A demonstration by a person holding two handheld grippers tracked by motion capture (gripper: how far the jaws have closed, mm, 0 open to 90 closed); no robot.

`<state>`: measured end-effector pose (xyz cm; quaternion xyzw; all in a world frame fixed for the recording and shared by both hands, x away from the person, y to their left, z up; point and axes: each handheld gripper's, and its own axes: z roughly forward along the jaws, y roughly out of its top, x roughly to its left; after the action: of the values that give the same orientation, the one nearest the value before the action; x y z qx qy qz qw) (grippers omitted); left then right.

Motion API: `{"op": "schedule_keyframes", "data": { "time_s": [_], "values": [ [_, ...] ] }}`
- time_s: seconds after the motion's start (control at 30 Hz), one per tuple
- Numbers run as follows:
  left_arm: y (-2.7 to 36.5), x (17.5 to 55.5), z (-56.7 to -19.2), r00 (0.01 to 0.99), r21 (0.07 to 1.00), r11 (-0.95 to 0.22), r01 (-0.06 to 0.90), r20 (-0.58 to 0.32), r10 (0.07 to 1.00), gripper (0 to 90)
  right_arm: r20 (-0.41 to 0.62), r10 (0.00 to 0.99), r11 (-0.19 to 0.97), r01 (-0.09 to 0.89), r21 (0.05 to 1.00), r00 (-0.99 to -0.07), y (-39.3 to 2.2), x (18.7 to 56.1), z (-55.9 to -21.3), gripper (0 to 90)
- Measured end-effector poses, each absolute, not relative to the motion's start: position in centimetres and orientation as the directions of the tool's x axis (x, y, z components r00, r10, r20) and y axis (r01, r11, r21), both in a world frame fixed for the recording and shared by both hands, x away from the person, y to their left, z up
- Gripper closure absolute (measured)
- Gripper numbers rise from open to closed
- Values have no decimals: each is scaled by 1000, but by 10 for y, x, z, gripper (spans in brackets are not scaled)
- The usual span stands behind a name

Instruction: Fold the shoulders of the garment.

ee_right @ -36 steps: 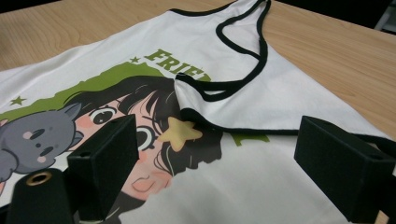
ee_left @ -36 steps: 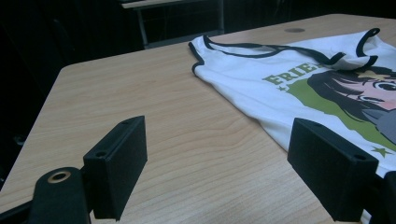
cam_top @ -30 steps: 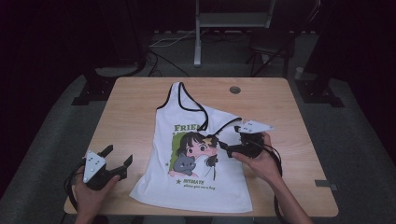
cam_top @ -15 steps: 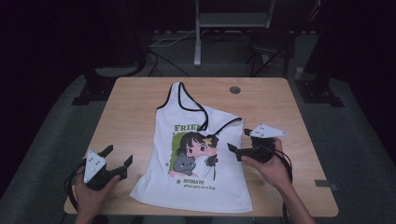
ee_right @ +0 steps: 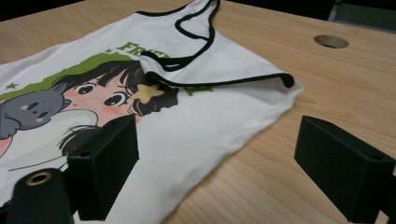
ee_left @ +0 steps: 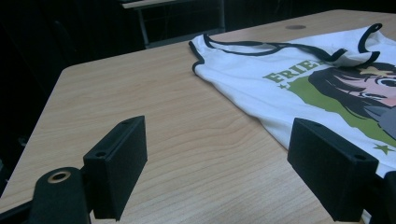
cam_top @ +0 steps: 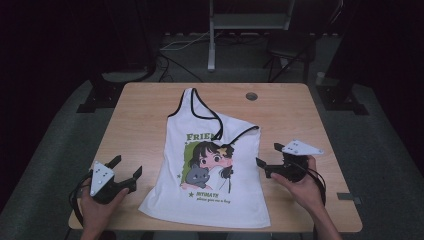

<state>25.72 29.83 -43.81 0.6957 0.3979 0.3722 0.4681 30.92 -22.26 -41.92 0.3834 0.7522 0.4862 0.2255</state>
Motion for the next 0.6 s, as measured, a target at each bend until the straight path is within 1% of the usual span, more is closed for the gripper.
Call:
{"op": "schedule_keyframes", "data": {
  "time_s": [0.6],
  "values": [
    [298, 257, -438, 400, 948, -246, 204, 148, 904, 195, 67, 854, 146, 361, 921, -516, -257, 293, -424, 134]
  ]
}}
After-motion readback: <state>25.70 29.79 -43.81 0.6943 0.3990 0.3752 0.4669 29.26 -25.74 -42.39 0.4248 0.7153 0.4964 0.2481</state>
